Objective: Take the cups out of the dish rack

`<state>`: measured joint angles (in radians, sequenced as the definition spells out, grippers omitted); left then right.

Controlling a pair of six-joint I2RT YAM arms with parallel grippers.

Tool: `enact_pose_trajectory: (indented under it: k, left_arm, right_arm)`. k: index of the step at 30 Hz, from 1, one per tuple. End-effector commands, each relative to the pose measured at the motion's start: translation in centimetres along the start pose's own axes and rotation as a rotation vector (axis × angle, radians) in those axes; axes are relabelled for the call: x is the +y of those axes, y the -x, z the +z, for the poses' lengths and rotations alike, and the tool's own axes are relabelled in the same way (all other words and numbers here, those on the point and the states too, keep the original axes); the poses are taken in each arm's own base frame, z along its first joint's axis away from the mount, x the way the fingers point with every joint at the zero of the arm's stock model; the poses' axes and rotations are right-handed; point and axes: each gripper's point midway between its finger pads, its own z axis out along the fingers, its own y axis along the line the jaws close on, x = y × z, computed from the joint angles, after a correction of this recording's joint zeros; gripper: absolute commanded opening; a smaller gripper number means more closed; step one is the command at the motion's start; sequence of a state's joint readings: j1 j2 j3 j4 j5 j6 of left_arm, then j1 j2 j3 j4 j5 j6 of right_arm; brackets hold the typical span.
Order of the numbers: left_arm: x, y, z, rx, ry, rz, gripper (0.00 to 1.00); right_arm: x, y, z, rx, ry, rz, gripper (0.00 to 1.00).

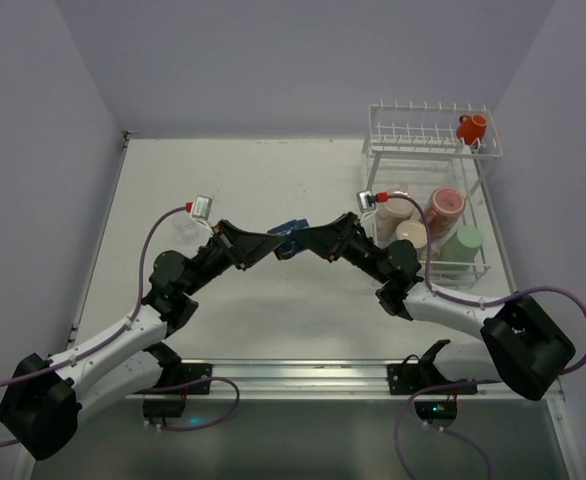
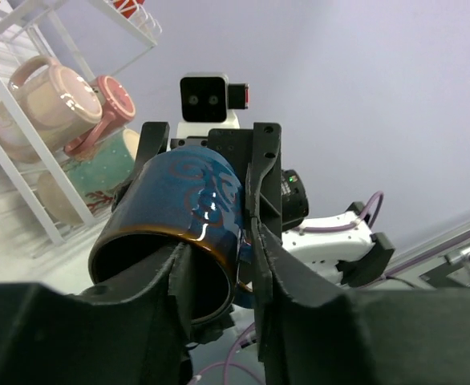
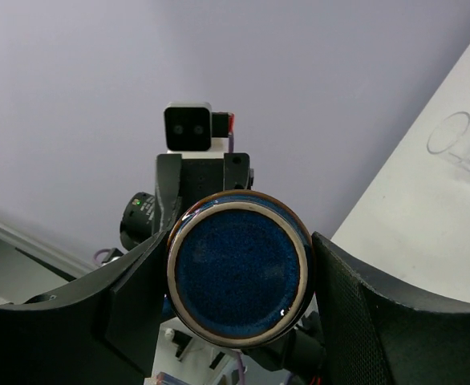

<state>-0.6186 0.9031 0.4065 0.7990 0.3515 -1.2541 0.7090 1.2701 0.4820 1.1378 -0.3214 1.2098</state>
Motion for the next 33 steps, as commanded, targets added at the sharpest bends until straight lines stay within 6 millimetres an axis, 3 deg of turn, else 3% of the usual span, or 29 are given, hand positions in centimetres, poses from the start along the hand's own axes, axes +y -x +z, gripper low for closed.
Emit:
enact_pose_trajectory:
  k: [1, 3, 4, 6, 8, 9, 10, 11, 12, 13, 14, 15, 16, 17, 18, 19, 20, 21, 22, 24, 25, 26, 29, 33]
  left_arm:
    - [-3.6, 2.8, -0.3, -0.142, -0.116, 0.073, 0.34]
    - [-3.6, 3.2, -0.3, -0.162, -0.111, 0.096, 0.22]
    - [-3.4, 3.4, -0.2, -0.169, -0.095, 0.099, 0.10]
    - [-3.2, 3.4, -0.1, -0.166, -0.082, 0.120, 0.00]
    - [-2.6, 3.3, 0.1, -0.156, -0.048, 0.131, 0.00]
    - [-2.3, 3.3, 0.1, -0.154, -0.036, 0.157, 0.00]
    - [-2.7, 3.6, 0.3, -0.156, -0.031, 0.179, 0.00]
    - [-0.7, 3.3, 0.4, -0.128, 0.061, 0.219, 0.00]
    - [0.1, 3.4, 0.5, -0.112, 0.117, 0.250, 0.00]
    - [-0.5, 4.4, 1.2, -0.109, 0.157, 0.297, 0.00]
    - [2.2, 4.1, 0.6, -0.065, 0.296, 0.317, 0.00]
    - [2.7, 4.6, 0.5, -0.047, 0.340, 0.413, 0.00]
    - [2.1, 6.1, 0.9, -0.065, 0.383, 0.461, 0.00]
    - [3.9, 5.8, 0.0, 0.003, 0.482, 0.531, 0.00]
    - [4.3, 5.9, -0.4, 0.036, 0.530, 0.559, 0.00]
    - [3.5, 7.0, 0.2, 0.043, 0.560, 0.596, 0.00]
    - [5.1, 7.1, -1.0, 0.107, 0.658, 0.658, 0.00]
    - [5.4, 7.4, -1.1, 0.138, 0.695, 0.687, 0.00]
    - [6.6, 7.8, -1.6, 0.198, 0.798, 0.709, 0.00]
    - [8.9, 8.3, -2.6, 0.310, 0.935, 0.782, 0.00]
    - [9.4, 8.9, -2.3, 0.312, 0.960, 0.811, 0.00]
    - [10.7, 8.8, -3.5, 0.378, 1.026, 0.835, 0.00]
    - [14.0, 8.9, -4.4, 0.479, 1.153, 0.861, 0.00]
    - [18.2, 9.2, -4.4, 0.586, 1.226, 0.819, 0.00]
  right_arm:
    - [3.6, 1.2, 0.0, -0.080, 0.141, -0.010, 0.25]
    - [3.3, 1.1, -0.2, -0.088, 0.130, -0.008, 0.28]
    - [3.3, 1.0, -0.2, -0.089, 0.127, -0.007, 0.31]
    - [3.2, 0.9, -0.3, -0.088, 0.121, -0.012, 0.36]
    - [3.1, 0.9, -0.3, -0.086, 0.113, -0.024, 0.44]
    - [3.2, 0.9, -0.4, -0.085, 0.110, -0.031, 0.60]
    - [2.8, 0.8, -0.4, -0.079, 0.092, -0.031, 0.69]
    - [3.1, 0.8, -0.5, -0.079, 0.093, -0.053, 0.77]
    - [2.8, 1.0, -0.6, -0.087, 0.075, -0.065, 0.90]
    - [1.9, 0.7, -0.8, -0.074, 0.026, -0.071, 0.95]
    - [1.4, 0.8, -0.9, -0.077, -0.001, -0.109, 0.99]
    - [2.1, 1.3, -1.3, -0.090, -0.005, -0.134, 0.99]
    - [0.3, 1.2, -1.6, -0.086, -0.100, -0.142, 0.99]
    - [-0.1, 1.5, -1.9, -0.090, -0.133, -0.192, 0.99]
    - [0.6, 2.0, -2.4, -0.102, -0.142, -0.216, 0.99]
    - [-1.2, 1.7, -3.1, -0.085, -0.236, -0.225, 0.99]
    - [-1.8, 1.9, -3.5, -0.083, -0.275, -0.269, 0.99]
    - [-1.4, 2.4, -4.1, -0.095, -0.296, -0.285, 0.99]
    - [-3.4, 2.2, -5.2, -0.084, -0.405, -0.288, 0.99]
    - [-4.2, 2.5, -7.0, -0.071, -0.493, -0.347, 0.99]
    - [-4.2, 2.3, -7.6, -0.061, -0.511, -0.344, 0.99]
    - [-4.3, 2.5, -8.2, -0.060, -0.535, -0.374, 0.99]
    - [-3.7, 2.6, -9.8, -0.050, -0.558, -0.409, 0.99]
    - [-2.7, 2.7, -10.9, -0.051, -0.546, -0.434, 0.99]
